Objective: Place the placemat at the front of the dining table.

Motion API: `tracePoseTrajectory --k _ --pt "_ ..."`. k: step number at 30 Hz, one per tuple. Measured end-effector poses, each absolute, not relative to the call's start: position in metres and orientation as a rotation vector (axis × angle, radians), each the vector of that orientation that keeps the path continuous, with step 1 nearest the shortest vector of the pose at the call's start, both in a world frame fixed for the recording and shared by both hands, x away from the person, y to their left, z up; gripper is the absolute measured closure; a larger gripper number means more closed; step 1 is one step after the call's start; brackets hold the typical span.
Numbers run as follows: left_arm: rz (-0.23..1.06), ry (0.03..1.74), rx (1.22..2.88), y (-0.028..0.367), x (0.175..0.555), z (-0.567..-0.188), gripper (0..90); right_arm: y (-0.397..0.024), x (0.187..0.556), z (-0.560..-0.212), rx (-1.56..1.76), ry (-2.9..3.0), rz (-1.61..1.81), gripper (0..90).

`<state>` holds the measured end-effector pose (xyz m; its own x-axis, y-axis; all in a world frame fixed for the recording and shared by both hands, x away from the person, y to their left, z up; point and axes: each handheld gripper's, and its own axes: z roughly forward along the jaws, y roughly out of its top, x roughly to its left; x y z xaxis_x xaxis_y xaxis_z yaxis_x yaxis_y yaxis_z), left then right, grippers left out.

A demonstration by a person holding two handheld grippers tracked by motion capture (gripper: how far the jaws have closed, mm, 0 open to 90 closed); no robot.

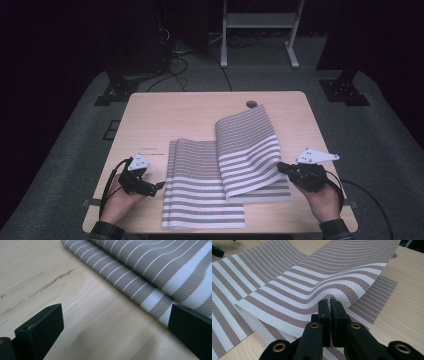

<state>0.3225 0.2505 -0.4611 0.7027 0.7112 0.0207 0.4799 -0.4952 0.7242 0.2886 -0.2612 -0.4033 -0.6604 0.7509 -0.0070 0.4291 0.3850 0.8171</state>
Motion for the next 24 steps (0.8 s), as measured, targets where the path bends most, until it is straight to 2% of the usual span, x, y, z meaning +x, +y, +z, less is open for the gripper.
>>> tracePoseTrajectory --k 8,24 --pt "0.354 0.820 2.118 0.230 0.317 -0.445 0.0 -0.249 0.291 -0.399 0.995 2.292 1.182 87.5" --pt "0.298 0.665 2.118 0.179 0.313 -0.428 0.0 -0.223 0.297 -0.394 0.958 2.324 1.191 87.6"
